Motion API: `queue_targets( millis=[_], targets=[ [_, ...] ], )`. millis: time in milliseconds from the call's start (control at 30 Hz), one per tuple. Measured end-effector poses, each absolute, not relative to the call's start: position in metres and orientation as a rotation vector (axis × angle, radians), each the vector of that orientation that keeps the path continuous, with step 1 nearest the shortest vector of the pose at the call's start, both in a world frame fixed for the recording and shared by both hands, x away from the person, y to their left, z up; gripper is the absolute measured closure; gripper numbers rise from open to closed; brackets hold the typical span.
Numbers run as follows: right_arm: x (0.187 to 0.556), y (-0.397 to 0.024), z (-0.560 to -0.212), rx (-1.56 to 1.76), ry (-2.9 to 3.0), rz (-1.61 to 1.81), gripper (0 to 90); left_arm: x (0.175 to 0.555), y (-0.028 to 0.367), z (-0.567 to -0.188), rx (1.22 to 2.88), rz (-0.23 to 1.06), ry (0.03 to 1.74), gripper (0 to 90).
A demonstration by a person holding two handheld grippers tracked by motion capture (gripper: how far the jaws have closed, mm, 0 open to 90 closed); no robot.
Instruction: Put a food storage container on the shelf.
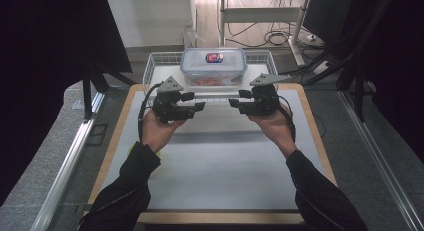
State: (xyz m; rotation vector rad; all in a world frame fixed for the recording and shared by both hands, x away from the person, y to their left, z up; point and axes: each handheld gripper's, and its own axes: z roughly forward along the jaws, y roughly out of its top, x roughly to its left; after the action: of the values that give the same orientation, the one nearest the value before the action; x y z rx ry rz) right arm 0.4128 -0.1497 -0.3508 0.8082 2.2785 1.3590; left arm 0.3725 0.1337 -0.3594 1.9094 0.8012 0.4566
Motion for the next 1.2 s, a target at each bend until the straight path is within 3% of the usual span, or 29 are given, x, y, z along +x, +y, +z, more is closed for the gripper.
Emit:
queue_targets(
  millis=[267, 767, 1200],
  targets=[
    [0.391, -0.147, -0.362, 0.749, 2.328, 1.381, 33.0, 0.347, 0.135, -0.379, 1.941, 0.474, 0.803, 24.1],
    [0.36, -0.156, -0.395, 0.688, 2.404, 1.45, 11.3, 0.307, 0.135, -0.418, 1.977, 0.396, 0.761, 10.1],
    [0.336, -0.167, -0.419, 0.715, 2.456, 1.44, 2.1, 0.277, 0.13, -0.452, 1.966, 0.393, 0.72, 3.6]
  ],
)
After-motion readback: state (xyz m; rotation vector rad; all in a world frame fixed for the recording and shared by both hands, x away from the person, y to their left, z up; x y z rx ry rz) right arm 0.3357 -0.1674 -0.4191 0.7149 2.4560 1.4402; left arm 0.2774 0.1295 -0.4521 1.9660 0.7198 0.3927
